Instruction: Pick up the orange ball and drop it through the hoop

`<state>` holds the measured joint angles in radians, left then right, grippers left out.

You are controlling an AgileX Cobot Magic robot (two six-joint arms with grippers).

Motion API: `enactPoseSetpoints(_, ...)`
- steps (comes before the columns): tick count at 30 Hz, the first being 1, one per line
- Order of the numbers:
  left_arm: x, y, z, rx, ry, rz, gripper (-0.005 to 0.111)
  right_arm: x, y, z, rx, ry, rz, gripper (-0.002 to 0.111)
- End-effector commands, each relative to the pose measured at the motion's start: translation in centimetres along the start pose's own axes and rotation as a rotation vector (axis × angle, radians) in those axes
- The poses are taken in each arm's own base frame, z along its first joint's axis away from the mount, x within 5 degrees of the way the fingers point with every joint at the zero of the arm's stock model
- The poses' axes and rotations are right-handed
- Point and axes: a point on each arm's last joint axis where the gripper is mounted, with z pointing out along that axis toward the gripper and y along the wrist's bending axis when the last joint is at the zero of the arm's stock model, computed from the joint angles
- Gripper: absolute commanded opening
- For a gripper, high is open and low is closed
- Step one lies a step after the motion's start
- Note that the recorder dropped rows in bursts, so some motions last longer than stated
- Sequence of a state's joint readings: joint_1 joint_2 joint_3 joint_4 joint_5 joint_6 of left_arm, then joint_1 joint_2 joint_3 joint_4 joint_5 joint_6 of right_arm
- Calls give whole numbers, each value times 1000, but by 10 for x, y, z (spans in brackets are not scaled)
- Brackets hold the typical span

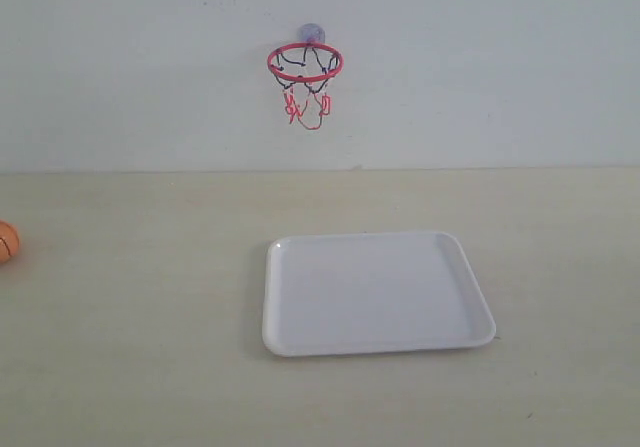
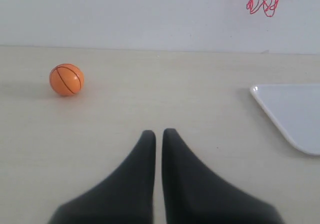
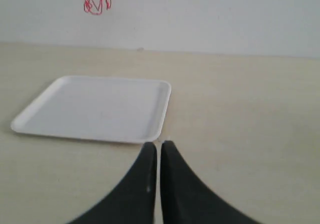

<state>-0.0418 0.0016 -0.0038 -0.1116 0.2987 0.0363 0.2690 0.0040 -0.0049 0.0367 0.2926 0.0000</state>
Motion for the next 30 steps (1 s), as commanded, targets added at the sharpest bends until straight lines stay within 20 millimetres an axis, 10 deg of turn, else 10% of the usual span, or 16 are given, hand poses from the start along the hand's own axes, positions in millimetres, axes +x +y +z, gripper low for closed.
enactPoseSetpoints(1, 0, 0, 0, -2, -6, -6, 4, 6, 0, 0, -5, 51, 6, 3)
enactPoseSetpoints(30, 0, 0, 0, -2, -6, -6, 4, 6, -6, 0, 104, 53, 34, 3)
